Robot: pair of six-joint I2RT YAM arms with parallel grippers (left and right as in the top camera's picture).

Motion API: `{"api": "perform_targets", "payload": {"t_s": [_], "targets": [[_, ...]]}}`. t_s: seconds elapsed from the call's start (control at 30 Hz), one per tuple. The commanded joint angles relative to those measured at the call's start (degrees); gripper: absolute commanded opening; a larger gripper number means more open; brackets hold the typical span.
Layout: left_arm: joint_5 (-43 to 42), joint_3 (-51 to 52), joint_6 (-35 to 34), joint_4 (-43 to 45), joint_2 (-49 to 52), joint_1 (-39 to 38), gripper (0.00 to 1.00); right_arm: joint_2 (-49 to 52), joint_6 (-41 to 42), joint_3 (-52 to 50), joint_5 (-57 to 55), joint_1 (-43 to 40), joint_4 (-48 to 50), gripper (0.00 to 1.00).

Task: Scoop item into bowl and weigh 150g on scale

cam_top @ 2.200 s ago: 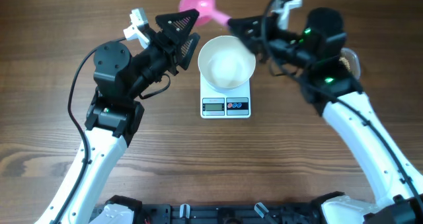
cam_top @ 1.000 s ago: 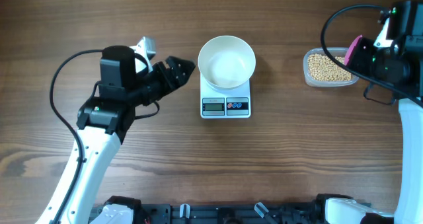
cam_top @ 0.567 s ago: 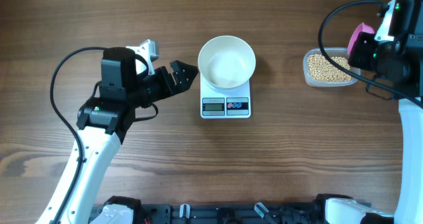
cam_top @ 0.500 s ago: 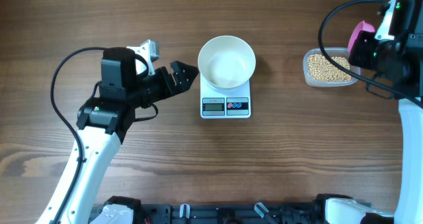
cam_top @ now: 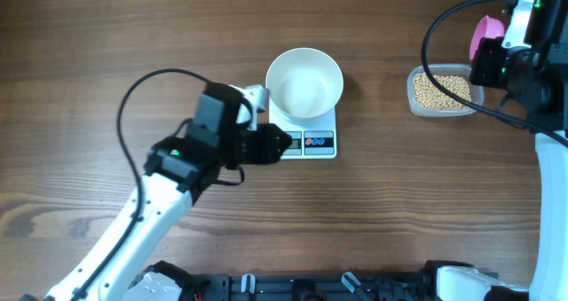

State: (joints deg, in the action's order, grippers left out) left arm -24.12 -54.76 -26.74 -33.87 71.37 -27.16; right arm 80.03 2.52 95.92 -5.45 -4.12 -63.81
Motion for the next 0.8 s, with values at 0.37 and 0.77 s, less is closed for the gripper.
{"api": "perform_targets", "payload": {"t_s": [0.37,0.77], "targets": [[15.06,-0.33,-3.67,8.83,14.69,-13.03,0.04,4.37,-13.49,-0.04,22.14,-9.38,-0.96,0.04],[19.32,-0.33,-3.65,9.97,21.44,-13.51,0.04,6.78,-14.38,-0.04,23.15,-10.95,-2.78,0.04]]}}
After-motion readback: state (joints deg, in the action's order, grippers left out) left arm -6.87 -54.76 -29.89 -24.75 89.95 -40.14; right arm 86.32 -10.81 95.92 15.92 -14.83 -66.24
